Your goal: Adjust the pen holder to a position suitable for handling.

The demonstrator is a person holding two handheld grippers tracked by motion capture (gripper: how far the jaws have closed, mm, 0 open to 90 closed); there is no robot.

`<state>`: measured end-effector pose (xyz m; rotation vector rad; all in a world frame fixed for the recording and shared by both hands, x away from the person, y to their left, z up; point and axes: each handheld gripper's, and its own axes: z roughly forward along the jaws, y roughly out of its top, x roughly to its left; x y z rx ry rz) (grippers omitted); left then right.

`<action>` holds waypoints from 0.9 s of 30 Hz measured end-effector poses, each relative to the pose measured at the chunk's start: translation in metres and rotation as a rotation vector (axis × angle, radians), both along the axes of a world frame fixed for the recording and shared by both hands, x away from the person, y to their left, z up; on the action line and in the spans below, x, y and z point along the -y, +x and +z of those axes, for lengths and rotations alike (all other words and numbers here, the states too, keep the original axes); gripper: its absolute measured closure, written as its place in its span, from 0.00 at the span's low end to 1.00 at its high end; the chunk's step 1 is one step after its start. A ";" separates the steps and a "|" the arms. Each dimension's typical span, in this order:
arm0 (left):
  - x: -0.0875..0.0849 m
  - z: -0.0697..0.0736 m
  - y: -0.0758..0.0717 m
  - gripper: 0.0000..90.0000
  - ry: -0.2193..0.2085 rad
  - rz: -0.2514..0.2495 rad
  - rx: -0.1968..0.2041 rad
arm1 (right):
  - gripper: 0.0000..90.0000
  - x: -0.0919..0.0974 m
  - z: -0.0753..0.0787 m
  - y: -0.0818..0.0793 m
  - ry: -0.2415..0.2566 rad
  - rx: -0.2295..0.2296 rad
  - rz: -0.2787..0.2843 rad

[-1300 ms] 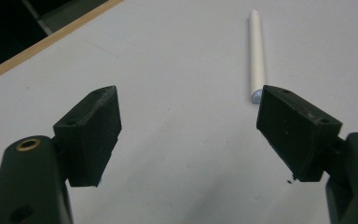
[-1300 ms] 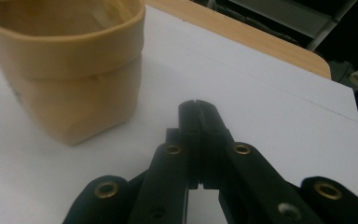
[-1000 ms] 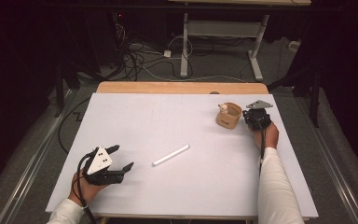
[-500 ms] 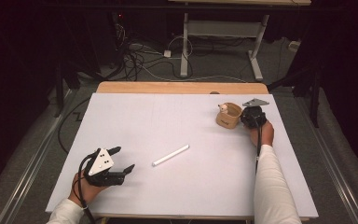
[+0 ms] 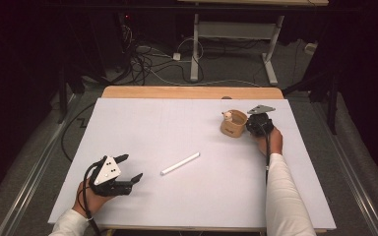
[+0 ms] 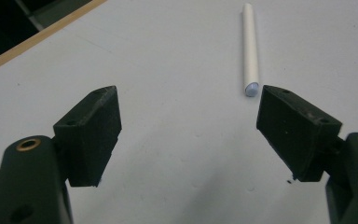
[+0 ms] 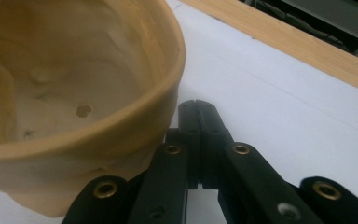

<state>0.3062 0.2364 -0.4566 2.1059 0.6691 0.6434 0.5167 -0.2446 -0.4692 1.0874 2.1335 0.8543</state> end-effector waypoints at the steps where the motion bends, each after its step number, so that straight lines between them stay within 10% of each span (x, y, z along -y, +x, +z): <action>1: 0.000 0.000 0.000 0.23 0.003 0.000 0.001 | 1.00 0.000 0.000 0.000 0.000 0.000 0.000; 27: 0.008 -0.004 -0.002 0.23 0.014 -0.035 -0.012 | 1.00 -0.071 -0.004 -0.023 -0.062 0.044 0.171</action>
